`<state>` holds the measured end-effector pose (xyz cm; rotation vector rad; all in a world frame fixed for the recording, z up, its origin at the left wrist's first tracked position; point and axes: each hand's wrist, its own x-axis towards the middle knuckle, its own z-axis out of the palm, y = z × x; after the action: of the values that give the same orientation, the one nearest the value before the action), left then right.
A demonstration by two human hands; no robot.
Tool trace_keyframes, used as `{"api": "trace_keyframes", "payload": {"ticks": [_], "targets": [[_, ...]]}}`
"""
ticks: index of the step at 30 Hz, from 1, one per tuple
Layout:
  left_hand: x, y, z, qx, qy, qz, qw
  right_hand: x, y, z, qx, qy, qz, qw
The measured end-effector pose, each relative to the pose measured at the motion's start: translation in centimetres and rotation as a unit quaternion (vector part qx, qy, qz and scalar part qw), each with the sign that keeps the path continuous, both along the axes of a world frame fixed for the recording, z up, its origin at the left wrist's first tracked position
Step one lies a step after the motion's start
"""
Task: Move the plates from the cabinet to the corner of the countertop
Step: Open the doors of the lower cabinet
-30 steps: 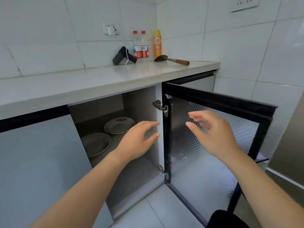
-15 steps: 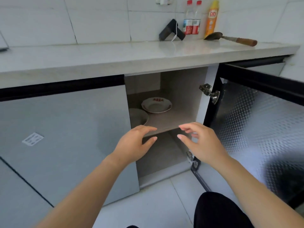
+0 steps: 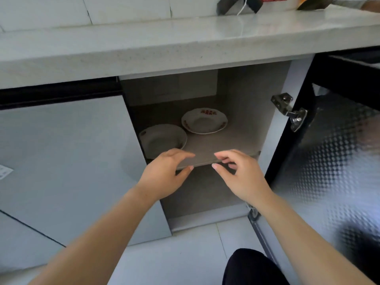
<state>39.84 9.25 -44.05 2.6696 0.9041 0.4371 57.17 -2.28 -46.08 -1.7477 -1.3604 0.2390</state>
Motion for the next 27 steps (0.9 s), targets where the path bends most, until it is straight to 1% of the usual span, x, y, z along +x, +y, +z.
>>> {"api": "trace_keyframes", "payload": {"ticks": [6,14,17,23,27], "targets": [[-2.5,0.1,0.5,0.017,-0.016,0.089,0.996,-0.4,5.5,-0.7,-0.005,0.001,0.103,0.995],[-8.2,-1.2,1.8,0.048,-0.002,0.194,0.98,-5.9,11.3,0.8,0.035,0.018,0.224,0.974],[-10.5,-1.4,2.7,0.06,-0.02,0.244,0.968,-7.7,12.8,1.5,0.055,0.04,0.241,0.968],[-13.5,-1.7,4.2,0.072,-0.048,0.318,0.944,-9.0,13.9,2.5,0.065,0.128,0.256,0.956],[-14.1,-1.6,5.2,0.081,-0.057,0.332,0.938,-9.1,14.2,2.7,0.058,0.136,0.254,0.956]]}}
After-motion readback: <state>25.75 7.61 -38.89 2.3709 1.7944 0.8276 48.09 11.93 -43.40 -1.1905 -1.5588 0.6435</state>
